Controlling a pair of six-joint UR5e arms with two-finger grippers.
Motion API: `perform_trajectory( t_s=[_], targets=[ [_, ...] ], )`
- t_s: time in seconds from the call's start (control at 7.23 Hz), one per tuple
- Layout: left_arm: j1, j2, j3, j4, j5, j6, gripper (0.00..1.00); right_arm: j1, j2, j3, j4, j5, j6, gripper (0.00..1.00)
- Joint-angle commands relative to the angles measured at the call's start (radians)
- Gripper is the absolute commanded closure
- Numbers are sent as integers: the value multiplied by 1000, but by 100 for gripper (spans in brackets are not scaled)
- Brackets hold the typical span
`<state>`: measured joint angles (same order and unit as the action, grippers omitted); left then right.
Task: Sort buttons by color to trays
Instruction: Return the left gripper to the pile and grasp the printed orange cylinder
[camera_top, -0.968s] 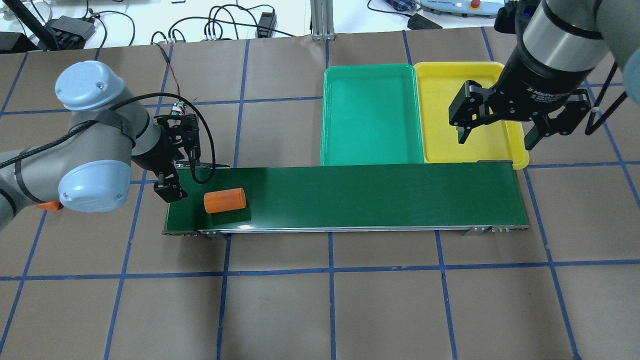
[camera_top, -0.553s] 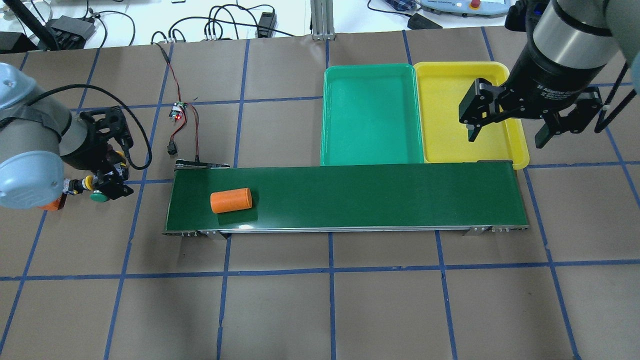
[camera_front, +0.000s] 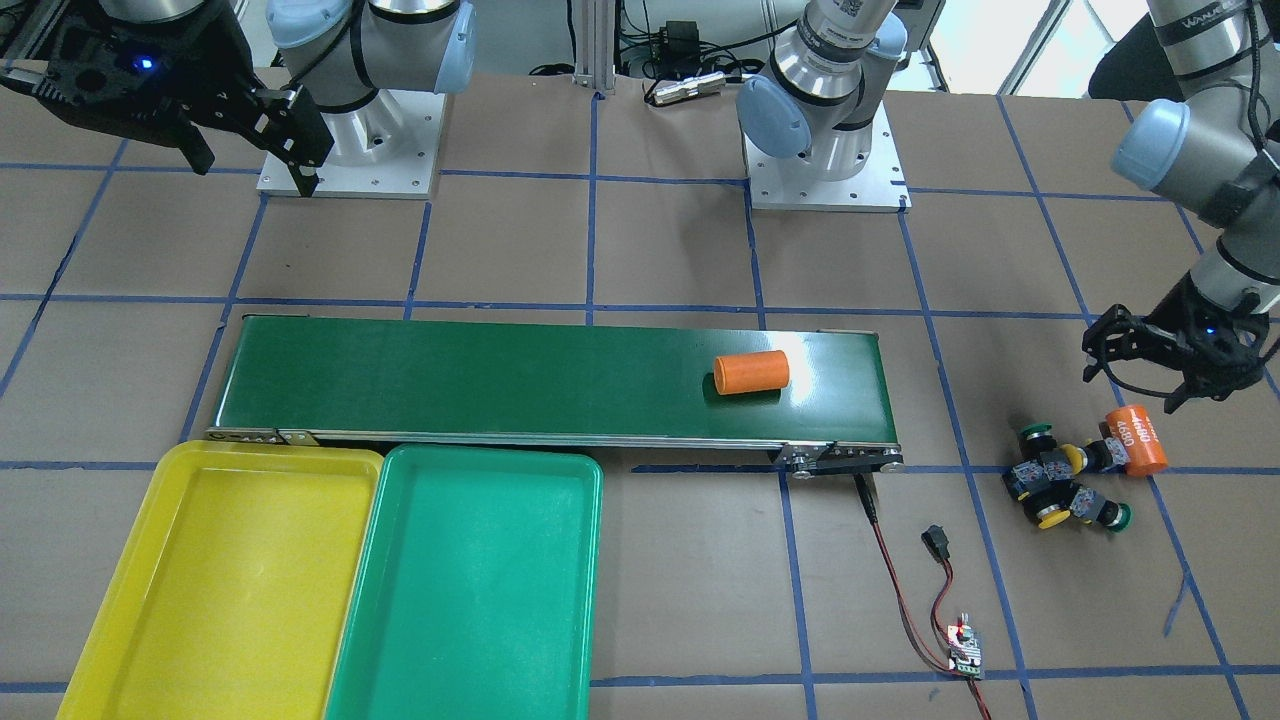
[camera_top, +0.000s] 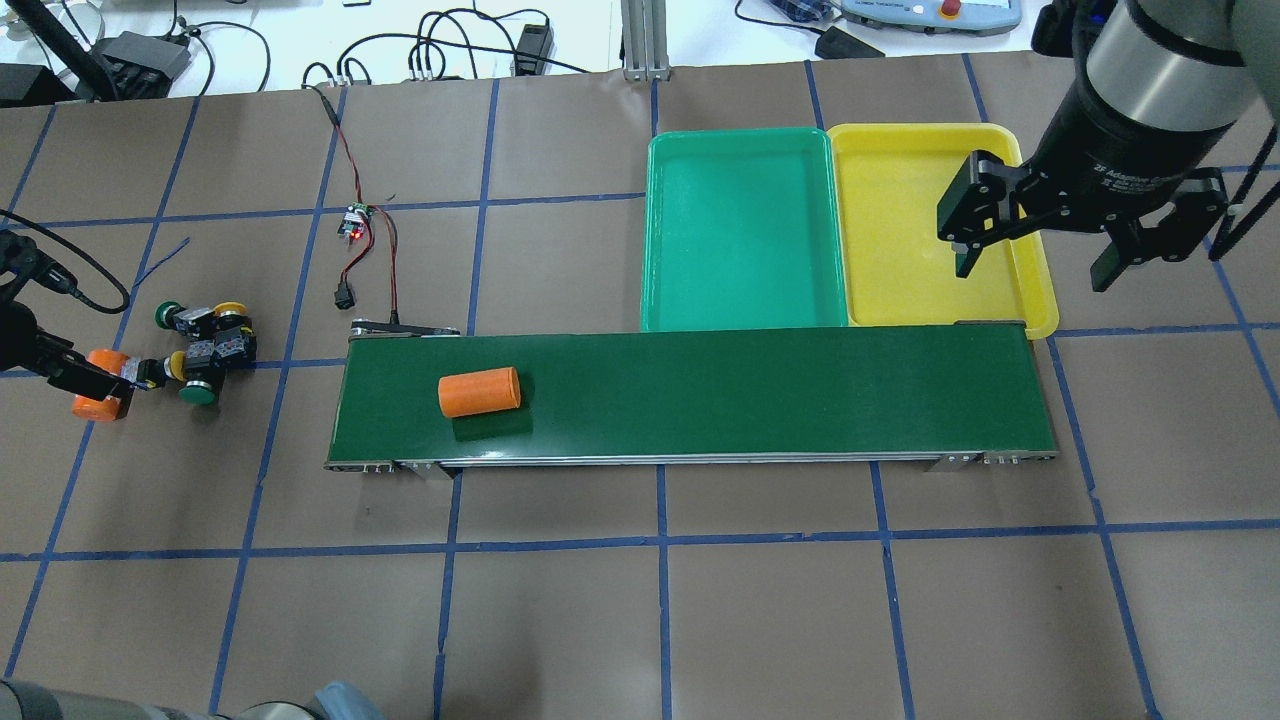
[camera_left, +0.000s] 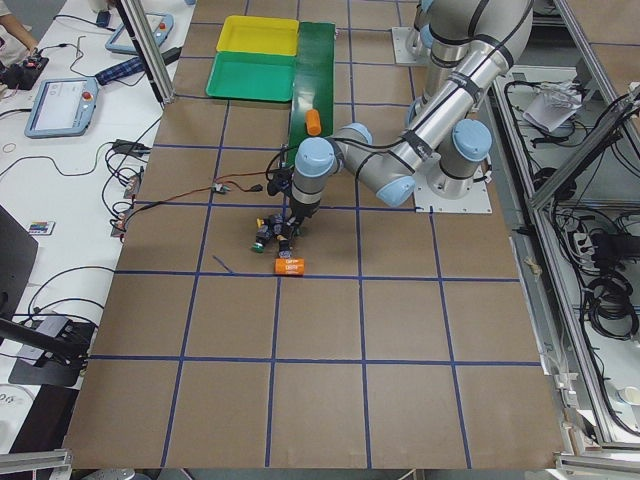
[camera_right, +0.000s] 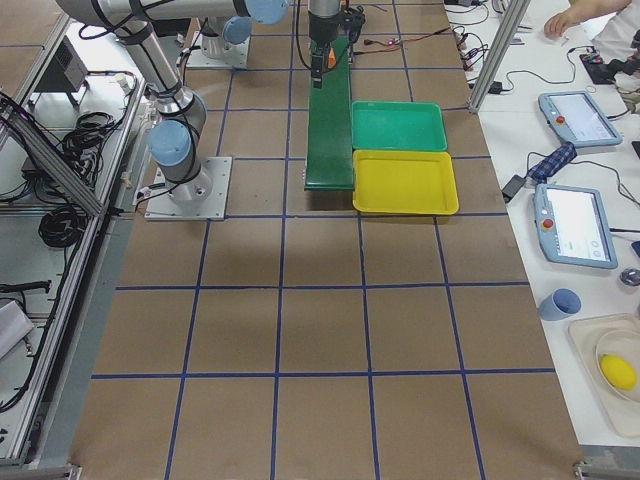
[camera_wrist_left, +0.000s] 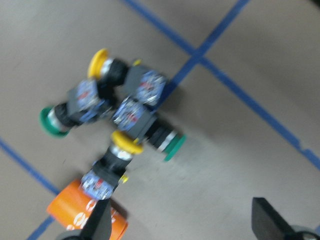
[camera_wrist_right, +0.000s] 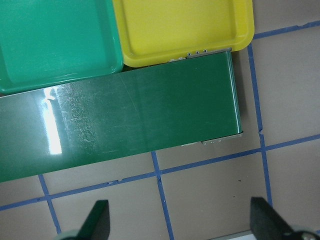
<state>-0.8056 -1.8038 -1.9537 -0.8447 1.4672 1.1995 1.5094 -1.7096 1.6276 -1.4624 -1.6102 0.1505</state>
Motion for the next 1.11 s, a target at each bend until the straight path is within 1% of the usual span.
perform_trajectory(
  t_s=[0.0, 0.14, 0.28, 0.41, 0.55, 0.69, 0.83, 0.97],
  targets=[
    [26, -107, 57, 30, -4, -188, 0, -8, -1, 0, 5, 1, 0, 0],
    [48, -142, 87, 30, -4, -193, 0, -8, -2, 0, 7, 1, 0, 0],
    [51, -173, 102, 32, -2, -198, 2, -8, -4, 0, 4, 1, 0, 0],
    [63, -210, 104, 39, -2, -214, 2, -8, -4, 0, 4, 1, 0, 0],
    [74, -230, 101, 65, -2, -216, 8, -8, -4, 0, 5, 1, 0, 0],
    [74, -241, 93, 72, 43, -212, 29, -8, -4, 0, 5, 1, 1, 0],
    [74, -247, 96, 88, 117, -206, 56, -8, -4, 0, 5, 1, 1, 0],
    [72, -244, 90, 95, 114, -202, 79, -8, -4, 0, 5, 1, 1, 0]
  ],
)
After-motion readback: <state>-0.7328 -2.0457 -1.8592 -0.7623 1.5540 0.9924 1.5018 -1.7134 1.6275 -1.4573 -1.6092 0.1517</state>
